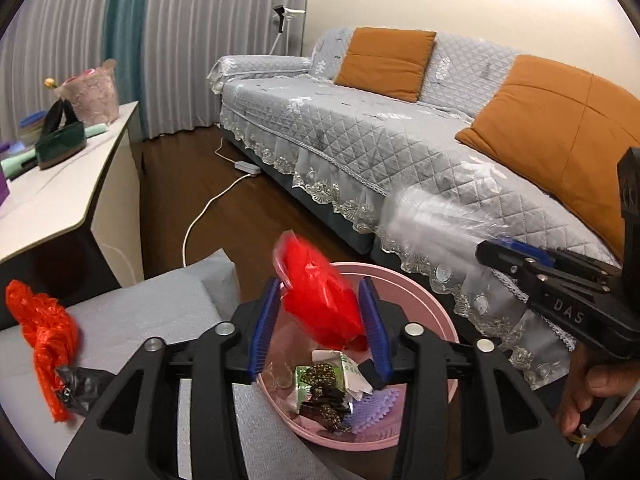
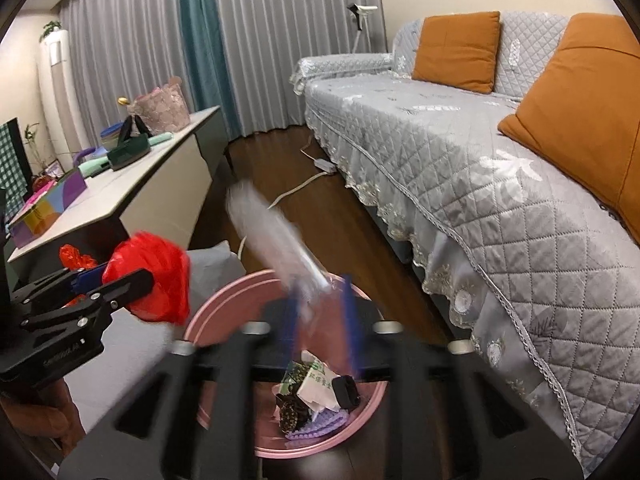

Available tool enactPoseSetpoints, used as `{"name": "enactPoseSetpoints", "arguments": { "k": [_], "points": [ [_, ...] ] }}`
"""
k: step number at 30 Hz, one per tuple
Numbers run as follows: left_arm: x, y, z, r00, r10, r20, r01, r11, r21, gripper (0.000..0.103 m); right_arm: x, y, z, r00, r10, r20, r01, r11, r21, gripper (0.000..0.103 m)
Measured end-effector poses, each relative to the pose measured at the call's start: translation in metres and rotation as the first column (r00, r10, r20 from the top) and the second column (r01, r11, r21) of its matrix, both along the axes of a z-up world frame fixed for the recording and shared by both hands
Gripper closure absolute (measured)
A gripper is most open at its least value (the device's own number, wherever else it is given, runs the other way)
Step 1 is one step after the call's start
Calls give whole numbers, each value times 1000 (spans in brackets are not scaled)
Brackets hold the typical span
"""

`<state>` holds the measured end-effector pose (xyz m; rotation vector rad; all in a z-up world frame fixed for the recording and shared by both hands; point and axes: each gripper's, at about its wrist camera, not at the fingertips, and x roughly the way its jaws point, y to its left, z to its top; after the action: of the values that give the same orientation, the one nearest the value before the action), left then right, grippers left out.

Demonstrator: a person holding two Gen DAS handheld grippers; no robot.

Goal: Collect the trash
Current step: 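Open right tool dropping clear packet while left tool releases red bag into bin, then move right tool to black plastic scrap while left tool approaches orange-red bag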

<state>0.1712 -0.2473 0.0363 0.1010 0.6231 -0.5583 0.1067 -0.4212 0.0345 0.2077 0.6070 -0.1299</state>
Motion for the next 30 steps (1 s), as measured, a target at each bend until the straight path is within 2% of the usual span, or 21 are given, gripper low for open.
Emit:
{"name": "enactPoseSetpoints", "arguments": {
  "k": [1,4,14,19,30],
  "points": [
    [0,1,0,1000,10,4,-10,1000,4,49,-1,-2,0,1000,-14,5,14,1000,8,58],
    [0,9,0,1000,27,-13,-27,1000,-12,50,0,-5,1,1000,-30,10,30,999,23,55],
    [-22,49,23,996,87,28,-86,996,-24,50,-1,14,10,999,-2,35,2,1000,18,50],
    [-37,79,39,991,120,59,-119,993,-23,50,-5,39,21,997,46,64,-47,999,5,44],
    [-69,161,69,969,219,114,-218,976,-23,51,-12,107,37,975,193,107,-194,981,-2,42]
  ]
}}
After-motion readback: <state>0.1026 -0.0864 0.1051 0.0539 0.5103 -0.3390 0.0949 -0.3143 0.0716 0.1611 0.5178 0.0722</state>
